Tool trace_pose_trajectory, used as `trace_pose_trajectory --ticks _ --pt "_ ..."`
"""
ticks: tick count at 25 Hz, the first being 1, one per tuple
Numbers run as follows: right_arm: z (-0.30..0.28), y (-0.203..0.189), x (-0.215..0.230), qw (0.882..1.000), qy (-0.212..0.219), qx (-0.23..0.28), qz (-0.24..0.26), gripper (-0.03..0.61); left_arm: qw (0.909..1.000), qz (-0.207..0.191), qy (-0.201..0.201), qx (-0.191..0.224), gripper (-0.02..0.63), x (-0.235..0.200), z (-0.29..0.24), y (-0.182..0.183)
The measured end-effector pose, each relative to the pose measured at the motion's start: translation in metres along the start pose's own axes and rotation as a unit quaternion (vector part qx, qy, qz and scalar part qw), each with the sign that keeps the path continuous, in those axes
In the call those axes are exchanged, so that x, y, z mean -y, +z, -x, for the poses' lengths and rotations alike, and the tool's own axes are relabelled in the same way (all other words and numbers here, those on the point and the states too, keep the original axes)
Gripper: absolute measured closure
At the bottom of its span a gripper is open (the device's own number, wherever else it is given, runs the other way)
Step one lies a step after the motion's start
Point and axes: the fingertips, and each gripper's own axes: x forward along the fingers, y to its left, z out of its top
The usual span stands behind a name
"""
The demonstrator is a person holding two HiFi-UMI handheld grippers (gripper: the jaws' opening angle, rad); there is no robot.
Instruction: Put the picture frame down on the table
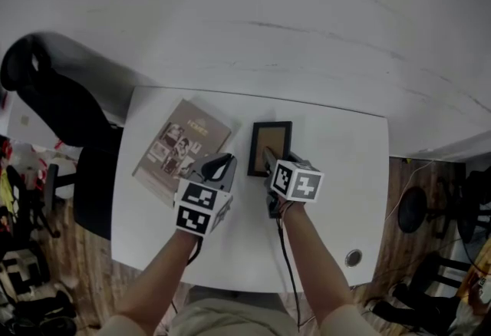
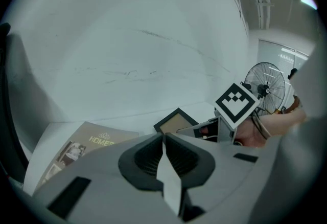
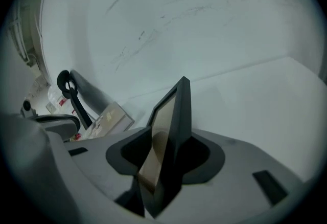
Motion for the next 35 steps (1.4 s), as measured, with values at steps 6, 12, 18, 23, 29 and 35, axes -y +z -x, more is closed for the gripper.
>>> trace_pose_trajectory --ticks 6,12,18,23,29,35 --pt "-0.016 0.002 -0.002 0.998 -0.045 -0.005 0.053 0.314 0.9999 0.003 -0.012 -0.008 0.578 -0.003 -0.001 -0.007" --pt "-0.029 0.0 0.003 0.994 -0.077 -0.018 0.076 0.281 0.9995 0.023 -0.02 -0.012 0.578 -0.011 -0.003 -0.012" --pt "-0.024 0.002 0.002 0.992 -0.088 -0.017 0.085 0.276 0.999 0.028 -0.028 -0.019 0.578 -0.015 0.001 -0.013" --pt "-0.002 0.004 -0.015 0.994 -0.057 -0.015 0.093 0.279 0.9991 0.024 -0.029 -0.02 0.578 -0.015 0.016 -0.005" --pt "0.05 0.034 -0.04 0.993 -0.038 0.03 0.111 0.345 0.9996 0.019 -0.022 -0.001 0.578 -0.013 0.041 0.018" --pt "0.113 0.069 -0.088 0.989 0.026 0.07 0.129 0.443 0.9997 0.01 -0.012 0.016 0.578 -0.012 0.076 0.041"
